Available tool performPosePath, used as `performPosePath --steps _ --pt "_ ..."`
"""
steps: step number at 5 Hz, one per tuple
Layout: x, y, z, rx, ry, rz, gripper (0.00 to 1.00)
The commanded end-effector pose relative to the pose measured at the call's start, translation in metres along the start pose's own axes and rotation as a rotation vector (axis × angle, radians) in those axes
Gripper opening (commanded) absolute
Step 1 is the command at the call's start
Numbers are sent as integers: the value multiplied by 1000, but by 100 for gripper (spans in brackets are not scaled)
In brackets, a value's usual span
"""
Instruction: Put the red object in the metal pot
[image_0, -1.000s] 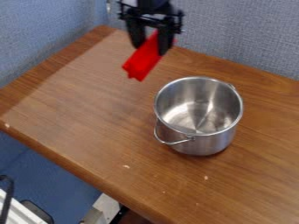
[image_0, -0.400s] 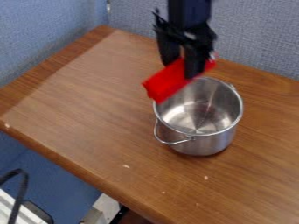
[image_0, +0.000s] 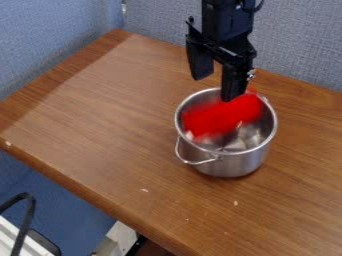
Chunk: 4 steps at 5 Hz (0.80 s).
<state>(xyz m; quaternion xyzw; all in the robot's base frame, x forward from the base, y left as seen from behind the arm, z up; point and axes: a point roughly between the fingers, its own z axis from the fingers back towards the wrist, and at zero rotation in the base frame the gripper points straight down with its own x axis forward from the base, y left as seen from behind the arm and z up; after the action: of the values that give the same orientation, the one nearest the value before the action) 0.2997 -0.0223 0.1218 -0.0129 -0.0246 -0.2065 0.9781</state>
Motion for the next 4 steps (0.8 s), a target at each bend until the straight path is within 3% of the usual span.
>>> performPosePath --steps 1,4 --pt "-1 2 -2 21 -8 -3 100" --pt "-2 -4 -34 27 -10 -75 100"
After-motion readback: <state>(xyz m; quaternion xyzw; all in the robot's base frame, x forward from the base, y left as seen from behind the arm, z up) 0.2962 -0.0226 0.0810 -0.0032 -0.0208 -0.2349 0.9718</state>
